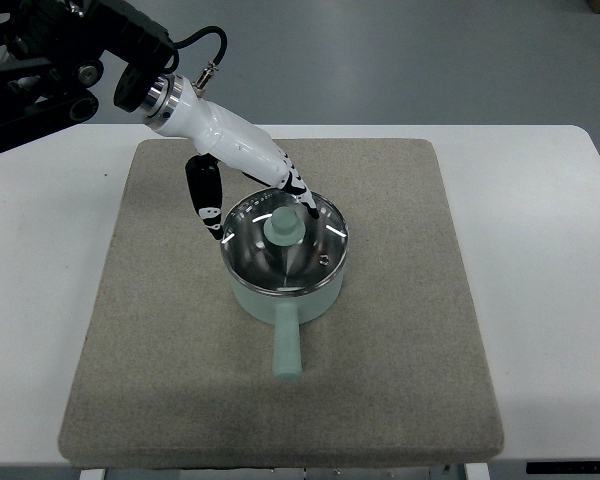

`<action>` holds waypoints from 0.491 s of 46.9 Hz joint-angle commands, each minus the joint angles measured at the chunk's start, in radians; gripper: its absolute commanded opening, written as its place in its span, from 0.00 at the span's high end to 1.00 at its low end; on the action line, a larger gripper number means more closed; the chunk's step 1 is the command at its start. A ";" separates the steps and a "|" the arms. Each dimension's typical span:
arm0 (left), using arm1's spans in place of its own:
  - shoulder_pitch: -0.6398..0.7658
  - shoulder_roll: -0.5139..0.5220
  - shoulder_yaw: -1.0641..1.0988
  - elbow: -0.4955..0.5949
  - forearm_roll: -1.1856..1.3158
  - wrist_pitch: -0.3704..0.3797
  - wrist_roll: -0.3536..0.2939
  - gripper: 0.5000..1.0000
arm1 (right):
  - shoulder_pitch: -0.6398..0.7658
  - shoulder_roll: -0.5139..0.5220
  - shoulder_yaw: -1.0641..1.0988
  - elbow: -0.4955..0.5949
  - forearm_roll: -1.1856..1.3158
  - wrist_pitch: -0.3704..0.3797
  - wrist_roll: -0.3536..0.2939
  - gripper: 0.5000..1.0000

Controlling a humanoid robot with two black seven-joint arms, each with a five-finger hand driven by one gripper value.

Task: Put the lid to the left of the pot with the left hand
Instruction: 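Close the left hand fingers around the mint-green lid knob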

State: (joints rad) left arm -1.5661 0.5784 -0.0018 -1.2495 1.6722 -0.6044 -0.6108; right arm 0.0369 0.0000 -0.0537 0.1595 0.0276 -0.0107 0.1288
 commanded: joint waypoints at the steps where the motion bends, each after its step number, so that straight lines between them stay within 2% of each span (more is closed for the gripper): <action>1: -0.012 -0.002 -0.004 -0.002 0.017 0.000 0.000 0.02 | 0.000 0.000 0.000 0.000 0.000 0.000 0.000 0.15; 23: -0.029 -0.008 -0.004 -0.047 0.098 0.000 0.000 0.02 | 0.000 0.000 0.000 0.000 0.000 0.000 0.000 0.15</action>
State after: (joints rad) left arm -1.5929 0.5725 -0.0064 -1.2959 1.7673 -0.6043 -0.6109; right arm 0.0364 0.0000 -0.0537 0.1595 0.0276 -0.0107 0.1288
